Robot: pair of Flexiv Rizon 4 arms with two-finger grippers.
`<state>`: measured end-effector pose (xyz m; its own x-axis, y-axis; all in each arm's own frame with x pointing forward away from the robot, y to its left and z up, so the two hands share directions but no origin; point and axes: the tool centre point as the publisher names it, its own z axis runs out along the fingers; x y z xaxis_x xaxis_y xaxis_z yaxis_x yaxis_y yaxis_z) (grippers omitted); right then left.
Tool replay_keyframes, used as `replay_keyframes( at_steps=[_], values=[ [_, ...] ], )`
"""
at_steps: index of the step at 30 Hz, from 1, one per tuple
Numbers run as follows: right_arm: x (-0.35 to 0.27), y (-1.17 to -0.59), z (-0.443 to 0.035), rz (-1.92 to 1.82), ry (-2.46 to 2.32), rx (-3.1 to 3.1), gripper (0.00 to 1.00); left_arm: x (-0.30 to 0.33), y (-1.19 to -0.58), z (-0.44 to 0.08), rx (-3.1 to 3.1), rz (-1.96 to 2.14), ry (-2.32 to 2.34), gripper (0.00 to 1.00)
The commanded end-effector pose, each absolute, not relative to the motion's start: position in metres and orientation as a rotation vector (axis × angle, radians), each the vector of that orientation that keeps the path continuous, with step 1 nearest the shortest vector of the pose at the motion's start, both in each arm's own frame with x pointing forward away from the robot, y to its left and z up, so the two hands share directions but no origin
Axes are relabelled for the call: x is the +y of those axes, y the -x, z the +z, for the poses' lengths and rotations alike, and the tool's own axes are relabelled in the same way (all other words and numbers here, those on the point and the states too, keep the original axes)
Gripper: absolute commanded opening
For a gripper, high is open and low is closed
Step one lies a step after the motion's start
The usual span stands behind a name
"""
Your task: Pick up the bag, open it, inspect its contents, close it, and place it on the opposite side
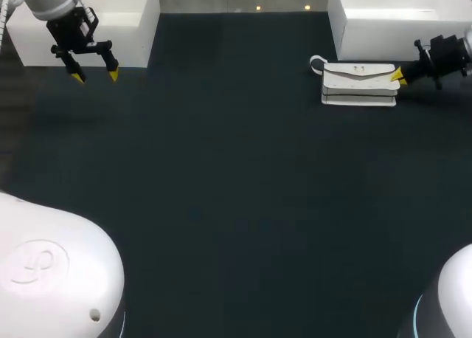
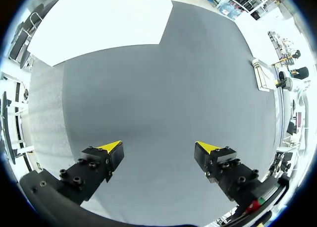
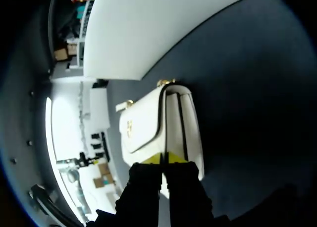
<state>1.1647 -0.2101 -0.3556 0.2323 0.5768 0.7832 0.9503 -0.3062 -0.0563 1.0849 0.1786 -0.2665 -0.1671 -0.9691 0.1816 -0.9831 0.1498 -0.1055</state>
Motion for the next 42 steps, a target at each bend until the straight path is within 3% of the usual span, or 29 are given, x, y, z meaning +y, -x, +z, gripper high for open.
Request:
replay_keyframes(
  at_steps=[1,14,36,38,42],
  values=[
    [-0.241,-1.175,-0.347,-0.764,1.851,-1.427,0.00,0.178,-1.085,-0.266,-2.328,0.304,-1.981,1.00],
    [-0.300,-1.198,-0.353,-0.771,1.776,-1.379,0.00,0.178,-1.085,-0.266,-2.328,0.304,-1.981,1.00],
    [-0.342,-1.224,-0.357,-0.713,1.753,-1.345,0.00,0.178,-1.085,-0.266,-2.328,0.304,-1.981,1.00],
    [-0.344,-1.226,-0.357,-0.706,1.743,-1.354,0.06,0.178,-1.085,-0.266,-2.328,0.304,-1.981,1.00],
    [-0.348,-1.229,-0.357,-0.702,1.741,-1.355,0.06,0.178,-1.085,-0.266,-2.328,0.304,-1.981,1.00]
  ],
)
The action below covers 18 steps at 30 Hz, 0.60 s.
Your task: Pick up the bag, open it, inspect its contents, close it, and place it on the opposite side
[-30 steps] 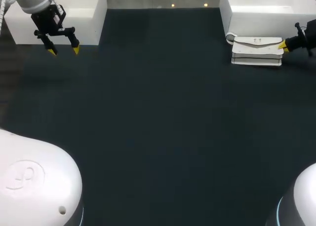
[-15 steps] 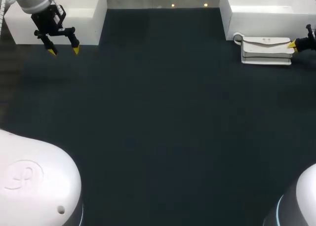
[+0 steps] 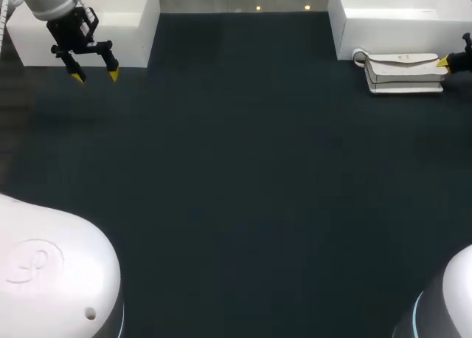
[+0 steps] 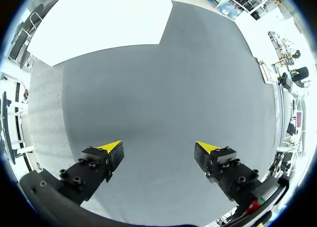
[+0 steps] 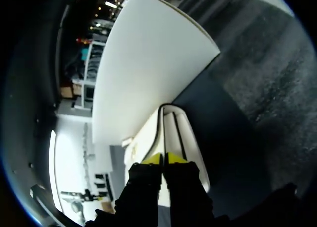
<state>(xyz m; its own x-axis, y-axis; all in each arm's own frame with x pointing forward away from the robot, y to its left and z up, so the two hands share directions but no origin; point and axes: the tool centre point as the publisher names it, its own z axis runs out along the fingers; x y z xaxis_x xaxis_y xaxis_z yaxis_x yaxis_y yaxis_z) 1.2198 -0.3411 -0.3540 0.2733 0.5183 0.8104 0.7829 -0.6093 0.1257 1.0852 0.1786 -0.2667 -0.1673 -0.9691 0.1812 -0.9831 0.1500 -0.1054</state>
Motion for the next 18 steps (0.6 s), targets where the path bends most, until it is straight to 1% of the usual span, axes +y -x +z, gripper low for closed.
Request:
replay_keyframes(
  at_steps=[1,2,3,4,5,10,18],
  values=[
    [-0.349,-1.229,-0.357,-0.701,1.738,-1.356,0.10,0.178,-1.085,-0.266,-2.328,0.304,-1.981,1.00],
    [-0.350,-1.229,-0.357,-0.700,1.737,-1.356,0.23,0.178,-1.085,-0.266,-2.328,0.304,-1.981,1.00],
    [-0.350,-1.228,-0.357,-0.700,1.734,-1.357,0.38,0.178,-1.085,-0.266,-2.328,0.304,-1.981,1.00],
    [-0.350,-1.227,-0.356,-0.701,1.733,-1.358,0.59,0.178,-1.085,-0.266,-2.328,0.304,-1.981,1.00],
    [-0.350,-1.225,-0.355,-0.703,1.736,-1.362,1.00,0.178,-1.085,-0.266,-2.328,0.304,-1.981,1.00],
    [-0.353,-1.213,-0.343,-0.700,1.804,-1.396,1.00,0.178,-1.085,-0.266,-2.328,0.304,-1.981,1.00],
    [-0.350,-1.187,-0.307,-0.598,2.011,-1.509,1.00,0.178,-1.085,-0.266,-2.328,0.304,-1.981,1.00]
  ],
)
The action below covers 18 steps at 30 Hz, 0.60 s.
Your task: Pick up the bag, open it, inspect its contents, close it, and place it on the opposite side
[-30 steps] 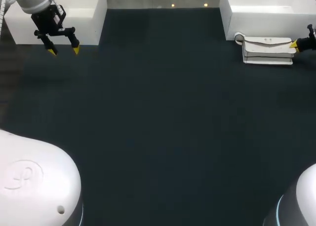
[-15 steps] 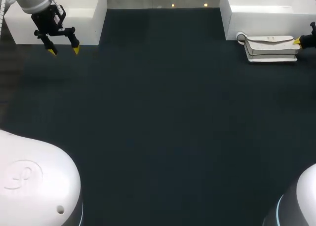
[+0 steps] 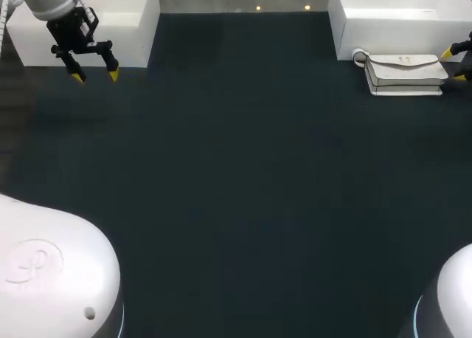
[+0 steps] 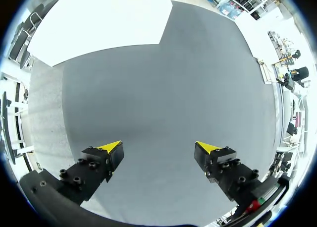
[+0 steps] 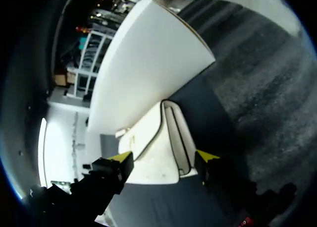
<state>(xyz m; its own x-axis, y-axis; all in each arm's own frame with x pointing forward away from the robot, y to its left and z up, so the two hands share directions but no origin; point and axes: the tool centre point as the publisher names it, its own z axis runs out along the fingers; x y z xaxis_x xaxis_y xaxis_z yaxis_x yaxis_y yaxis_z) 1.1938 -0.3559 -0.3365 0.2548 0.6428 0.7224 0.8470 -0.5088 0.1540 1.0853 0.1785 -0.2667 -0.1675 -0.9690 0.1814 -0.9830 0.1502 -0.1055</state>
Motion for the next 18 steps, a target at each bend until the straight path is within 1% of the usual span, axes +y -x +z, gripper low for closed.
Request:
replay_keyframes(
  at_steps=[1,8,18],
  values=[
    [-0.348,-1.185,-0.305,-0.587,2.027,-1.520,1.00,0.178,-1.085,-0.266,-2.328,0.304,-1.981,1.00],
    [-0.323,-1.164,-0.282,-0.499,2.173,-1.606,1.00,0.178,-1.085,-0.266,-2.328,0.304,-1.981,1.00],
    [-0.280,-1.137,-0.273,-0.415,2.312,-1.688,1.00,0.178,-1.085,-0.266,-2.328,0.304,-1.981,1.00]
  ],
)
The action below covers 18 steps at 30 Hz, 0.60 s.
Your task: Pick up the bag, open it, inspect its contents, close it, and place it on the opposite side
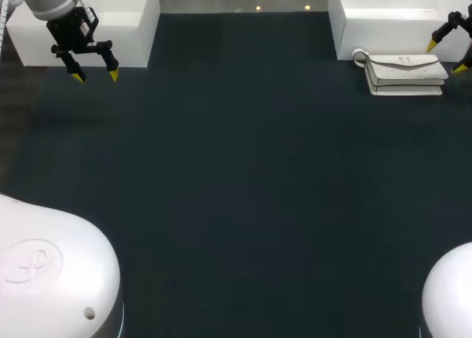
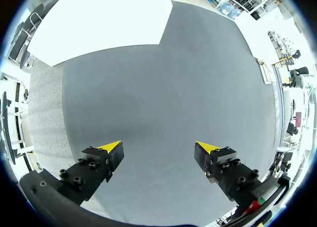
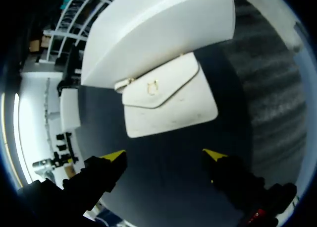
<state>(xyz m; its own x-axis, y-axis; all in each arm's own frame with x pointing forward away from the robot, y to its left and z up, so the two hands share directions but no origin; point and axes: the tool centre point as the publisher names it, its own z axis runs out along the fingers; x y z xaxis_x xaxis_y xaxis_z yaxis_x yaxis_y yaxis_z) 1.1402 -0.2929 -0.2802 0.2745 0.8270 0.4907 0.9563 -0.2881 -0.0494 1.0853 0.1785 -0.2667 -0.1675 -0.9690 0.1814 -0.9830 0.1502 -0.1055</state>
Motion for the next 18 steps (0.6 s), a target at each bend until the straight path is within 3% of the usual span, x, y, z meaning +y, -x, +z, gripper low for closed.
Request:
replay_keyframes(
  at_steps=[1,18],
  values=[
    [-0.276,-1.135,-0.271,-0.415,2.322,-1.690,1.00,0.178,-1.085,-0.266,-2.328,0.304,-1.981,1.00],
    [-0.216,-1.103,-0.269,-0.347,2.339,-1.897,1.00,0.178,-1.085,-0.266,-2.328,0.304,-1.981,1.00]
  ],
)
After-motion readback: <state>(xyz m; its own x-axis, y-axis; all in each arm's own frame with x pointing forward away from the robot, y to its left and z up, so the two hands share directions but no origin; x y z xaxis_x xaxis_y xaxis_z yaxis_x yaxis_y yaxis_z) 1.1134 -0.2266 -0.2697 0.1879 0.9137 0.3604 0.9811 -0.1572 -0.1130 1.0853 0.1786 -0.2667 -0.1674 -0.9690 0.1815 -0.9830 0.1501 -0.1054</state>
